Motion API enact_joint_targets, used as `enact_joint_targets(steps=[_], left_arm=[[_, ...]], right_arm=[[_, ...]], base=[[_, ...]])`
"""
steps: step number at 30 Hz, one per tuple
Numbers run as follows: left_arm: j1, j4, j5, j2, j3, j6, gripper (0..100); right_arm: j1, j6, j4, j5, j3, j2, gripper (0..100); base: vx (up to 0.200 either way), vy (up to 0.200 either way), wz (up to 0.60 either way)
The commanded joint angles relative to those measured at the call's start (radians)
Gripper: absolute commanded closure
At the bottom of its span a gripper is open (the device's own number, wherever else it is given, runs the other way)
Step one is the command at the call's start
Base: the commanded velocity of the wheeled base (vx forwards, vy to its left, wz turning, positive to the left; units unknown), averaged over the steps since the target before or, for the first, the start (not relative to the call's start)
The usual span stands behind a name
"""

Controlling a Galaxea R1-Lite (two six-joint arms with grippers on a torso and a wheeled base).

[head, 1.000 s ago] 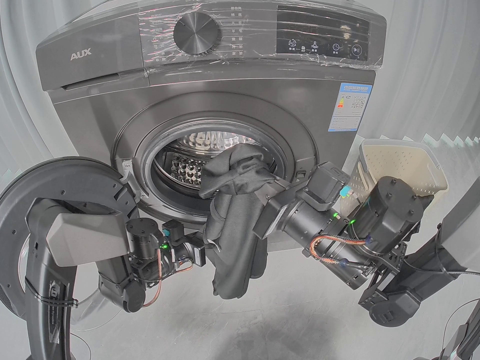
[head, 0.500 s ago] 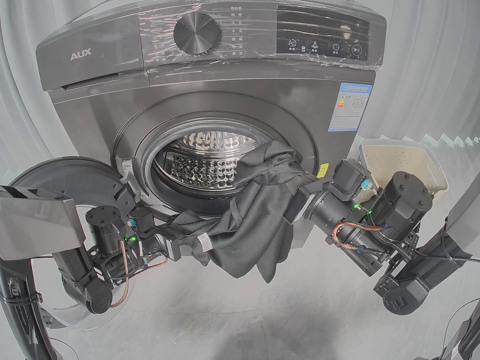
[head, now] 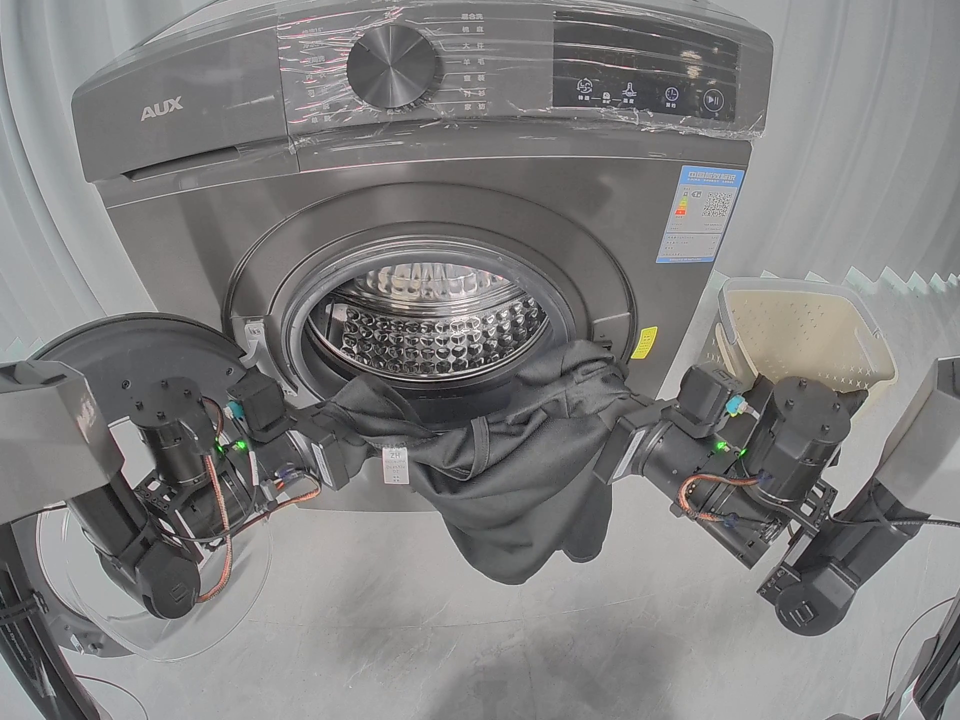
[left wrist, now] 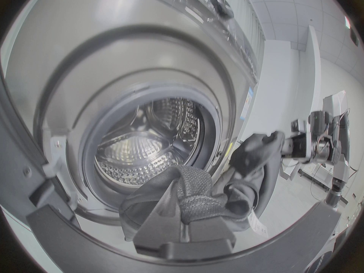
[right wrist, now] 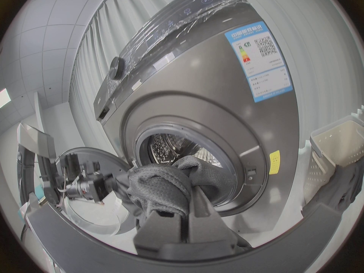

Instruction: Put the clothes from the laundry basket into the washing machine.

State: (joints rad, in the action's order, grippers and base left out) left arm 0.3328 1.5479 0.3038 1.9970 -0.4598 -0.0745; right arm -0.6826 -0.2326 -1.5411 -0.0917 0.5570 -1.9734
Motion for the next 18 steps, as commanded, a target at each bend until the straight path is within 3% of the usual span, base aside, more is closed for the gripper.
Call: enact_joint_targets(steps=[1,7,8,15,16,18], left_arm=[[0.002,0.000,0.001,-0.095,-0.002,-0.005,100],[0.006,0.000,0.000,-0.099,-0.005,-0.004,100],[0.006,0.000,0.000,-0.099,-0.005,-0.004,100],[0.008,0.000,0.000,-0.098,-0.008,-0.004,100],[0.014,0.000,-0.003,-0.095,-0.016,-0.005,100],[0.015,0.000,-0.003,-0.095,-0.014,-0.005,100]], right_arm=[[-0.022,0.001,-0.001,-0.002,-0.019,-0.041,100],[-0.049,-0.008,-0.001,-0.003,-0.039,-0.045,100],[-0.049,-0.008,-0.001,-0.003,-0.039,-0.045,0],[-0.051,-0.008,0.001,0.006,-0.132,-0.064,0],[-0.057,-0.010,0.001,0.010,-0.195,-0.082,0],[-0.066,-0.011,0.001,0.012,-0.229,-0.088,0]], base=[[0.000,0.000,0.00],[0.000,0.000,0.00],[0.000,0.000,0.00],[0.000,0.000,0.00],[0.000,0.000,0.00],[0.000,0.000,0.00]])
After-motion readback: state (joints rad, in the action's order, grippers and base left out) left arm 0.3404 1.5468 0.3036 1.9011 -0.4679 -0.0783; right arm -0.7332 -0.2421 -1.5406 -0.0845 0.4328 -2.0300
